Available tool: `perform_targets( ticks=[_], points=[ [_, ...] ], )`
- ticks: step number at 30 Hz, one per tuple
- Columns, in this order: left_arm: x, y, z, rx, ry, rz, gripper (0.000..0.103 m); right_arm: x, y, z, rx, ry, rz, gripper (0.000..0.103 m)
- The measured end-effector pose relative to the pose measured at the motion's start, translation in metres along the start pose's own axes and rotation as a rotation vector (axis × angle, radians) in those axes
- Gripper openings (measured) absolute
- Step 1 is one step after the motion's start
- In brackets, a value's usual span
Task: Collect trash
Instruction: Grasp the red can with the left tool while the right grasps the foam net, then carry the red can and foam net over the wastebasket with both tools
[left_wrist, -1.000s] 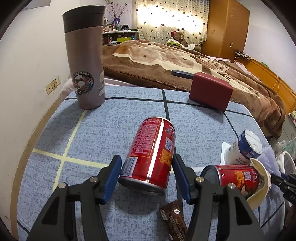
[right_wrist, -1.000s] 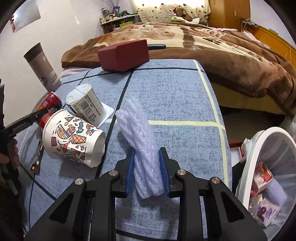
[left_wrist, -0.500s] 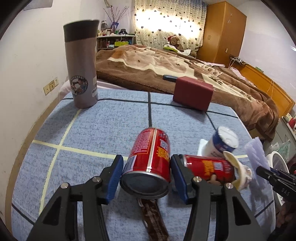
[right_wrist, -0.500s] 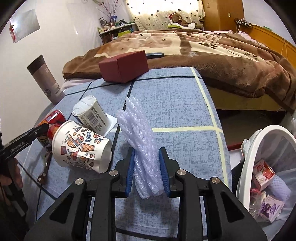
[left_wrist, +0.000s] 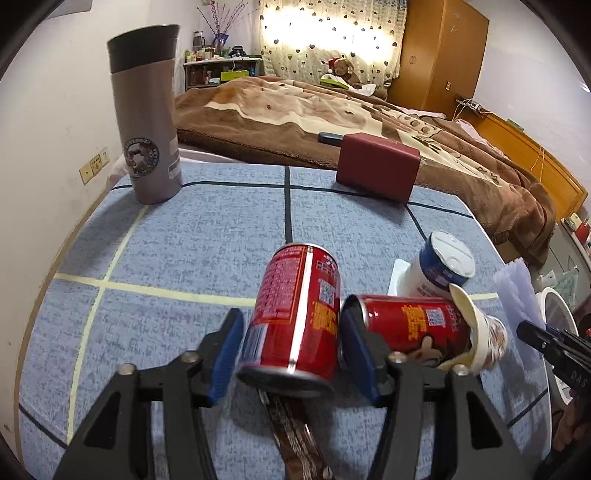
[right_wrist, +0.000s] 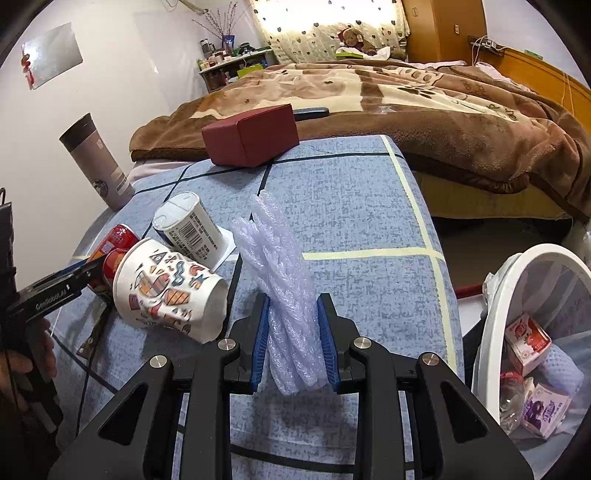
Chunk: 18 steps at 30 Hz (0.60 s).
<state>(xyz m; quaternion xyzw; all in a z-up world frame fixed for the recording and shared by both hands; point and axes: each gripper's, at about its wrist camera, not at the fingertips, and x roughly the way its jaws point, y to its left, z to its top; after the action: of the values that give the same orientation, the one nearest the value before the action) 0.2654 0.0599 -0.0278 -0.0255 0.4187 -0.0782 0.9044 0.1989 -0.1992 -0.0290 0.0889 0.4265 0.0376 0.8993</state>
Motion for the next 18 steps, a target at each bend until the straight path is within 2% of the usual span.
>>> perform_targets(
  ticks=[7, 11, 18],
  points=[
    [0.018, 0.002, 0.009, -0.021, 0.032, -0.014, 0.064, 0.002, 0.000, 0.001, -0.002, 0.004, -0.004, 0.027],
    [0.019, -0.003, 0.005, -0.003, 0.032, -0.017, 0.057, 0.003, -0.002, 0.000, 0.001, 0.007, -0.006, 0.027],
    [0.015, -0.001, 0.003, -0.010, 0.020, -0.005, 0.057, 0.003, -0.003, 0.000, 0.007, 0.003, -0.011, 0.027]
  ],
)
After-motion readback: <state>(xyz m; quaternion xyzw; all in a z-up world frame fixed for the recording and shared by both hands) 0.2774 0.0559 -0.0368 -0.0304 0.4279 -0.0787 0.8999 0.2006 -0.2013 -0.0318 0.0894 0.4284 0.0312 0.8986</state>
